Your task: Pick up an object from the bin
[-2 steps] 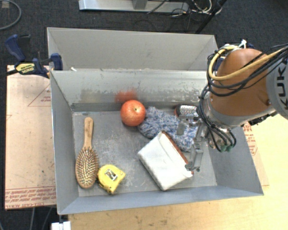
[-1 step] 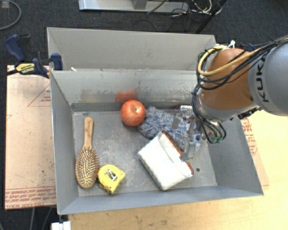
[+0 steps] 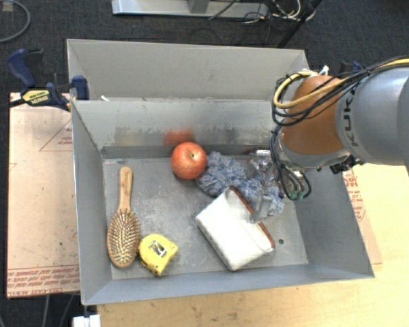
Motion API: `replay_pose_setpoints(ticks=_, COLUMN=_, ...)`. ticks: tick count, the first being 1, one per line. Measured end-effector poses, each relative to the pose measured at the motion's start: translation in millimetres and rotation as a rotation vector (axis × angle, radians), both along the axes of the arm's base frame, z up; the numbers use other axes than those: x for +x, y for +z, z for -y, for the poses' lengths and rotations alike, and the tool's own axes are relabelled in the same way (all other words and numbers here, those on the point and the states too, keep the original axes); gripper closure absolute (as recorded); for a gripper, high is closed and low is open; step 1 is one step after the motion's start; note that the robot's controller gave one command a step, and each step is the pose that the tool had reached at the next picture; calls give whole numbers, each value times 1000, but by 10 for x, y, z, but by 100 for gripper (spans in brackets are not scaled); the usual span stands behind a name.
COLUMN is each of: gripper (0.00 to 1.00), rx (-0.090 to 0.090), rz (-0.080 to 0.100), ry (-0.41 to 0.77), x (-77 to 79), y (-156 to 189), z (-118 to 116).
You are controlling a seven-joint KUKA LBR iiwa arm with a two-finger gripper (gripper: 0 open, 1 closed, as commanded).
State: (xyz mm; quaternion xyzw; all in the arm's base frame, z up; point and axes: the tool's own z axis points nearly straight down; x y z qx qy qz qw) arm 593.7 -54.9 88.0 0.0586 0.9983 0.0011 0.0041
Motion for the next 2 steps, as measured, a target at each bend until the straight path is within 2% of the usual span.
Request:
replay_pose_setpoints(ticks=1, gripper=0, rx=-3, rz=-3, ry=-39, x=474, y=-193, z=-331)
replay_pose_setpoints(ticks=2, gripper=0, rx=1, rz=-3, ry=-38, x=598, y=-183, z=-464)
